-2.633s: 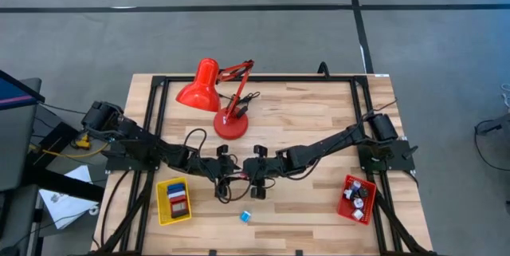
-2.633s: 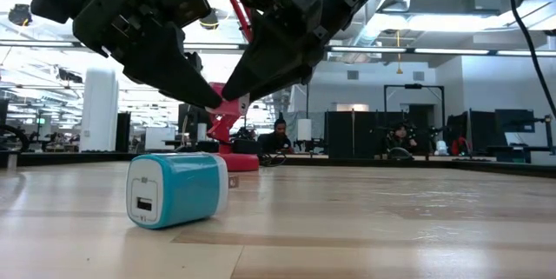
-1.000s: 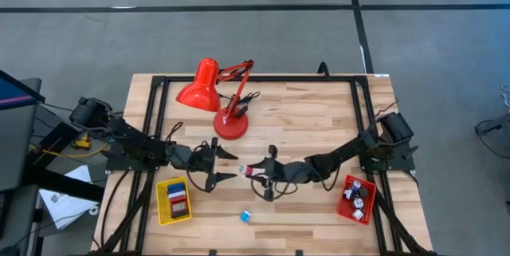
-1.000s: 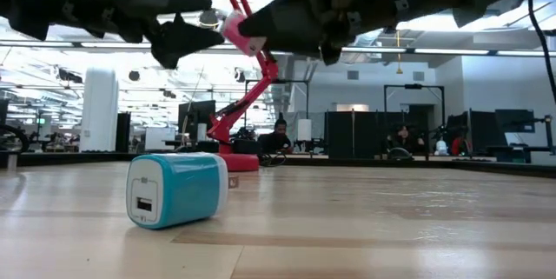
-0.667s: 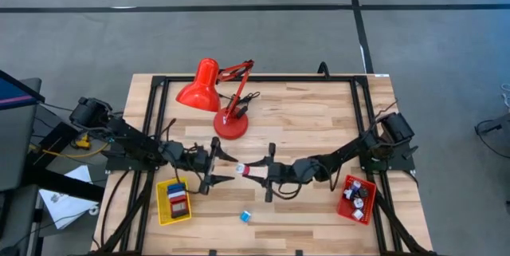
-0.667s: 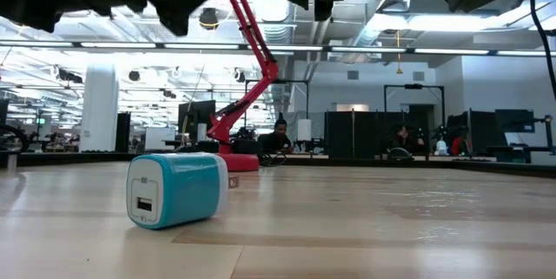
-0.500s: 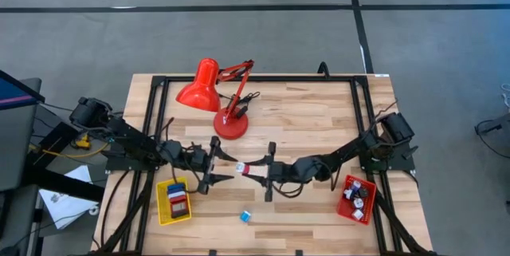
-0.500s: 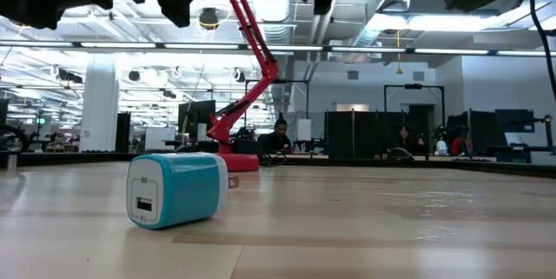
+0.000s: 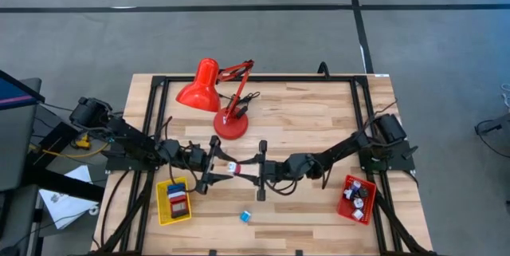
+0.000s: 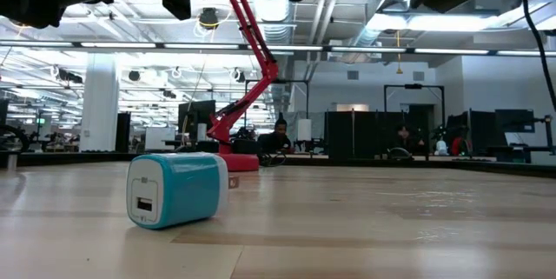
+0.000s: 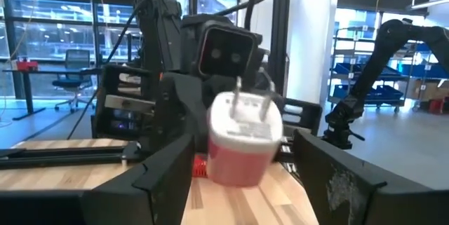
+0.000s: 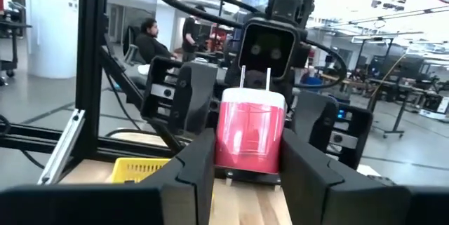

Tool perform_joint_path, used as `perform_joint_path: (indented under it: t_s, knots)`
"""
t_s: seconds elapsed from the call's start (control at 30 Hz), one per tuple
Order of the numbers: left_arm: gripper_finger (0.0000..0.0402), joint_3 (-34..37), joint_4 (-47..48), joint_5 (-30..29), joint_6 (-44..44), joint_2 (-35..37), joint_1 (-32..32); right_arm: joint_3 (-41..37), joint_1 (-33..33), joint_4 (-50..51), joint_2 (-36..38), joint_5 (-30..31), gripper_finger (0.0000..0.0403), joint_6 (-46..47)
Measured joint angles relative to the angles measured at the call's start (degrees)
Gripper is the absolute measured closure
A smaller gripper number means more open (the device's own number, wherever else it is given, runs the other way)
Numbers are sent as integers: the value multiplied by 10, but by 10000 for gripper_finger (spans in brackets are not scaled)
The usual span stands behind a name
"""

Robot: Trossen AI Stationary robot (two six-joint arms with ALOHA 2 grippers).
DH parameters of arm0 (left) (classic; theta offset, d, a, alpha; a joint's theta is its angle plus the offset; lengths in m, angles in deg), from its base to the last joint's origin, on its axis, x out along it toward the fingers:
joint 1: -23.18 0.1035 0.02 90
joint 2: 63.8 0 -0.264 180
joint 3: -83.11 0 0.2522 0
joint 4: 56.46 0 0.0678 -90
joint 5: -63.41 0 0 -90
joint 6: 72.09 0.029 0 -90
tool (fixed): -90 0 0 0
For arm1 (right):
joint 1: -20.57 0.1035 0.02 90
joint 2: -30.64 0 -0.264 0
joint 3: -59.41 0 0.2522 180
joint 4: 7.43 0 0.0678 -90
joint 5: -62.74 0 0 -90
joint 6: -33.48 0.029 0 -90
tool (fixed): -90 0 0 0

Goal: Pick & Place Office items
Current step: Put the pink charger adapter into the red bin

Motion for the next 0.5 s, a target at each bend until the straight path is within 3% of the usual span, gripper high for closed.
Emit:
perform_joint_path:
  t_s: [0.2,0.5]
  knots:
    - [181,0,-2,1,6,0,0,4,0,1,-9,0,284,-2]
    - [262,0,-3,-1,26,0,0,4,0,0,-8,4,284,2]
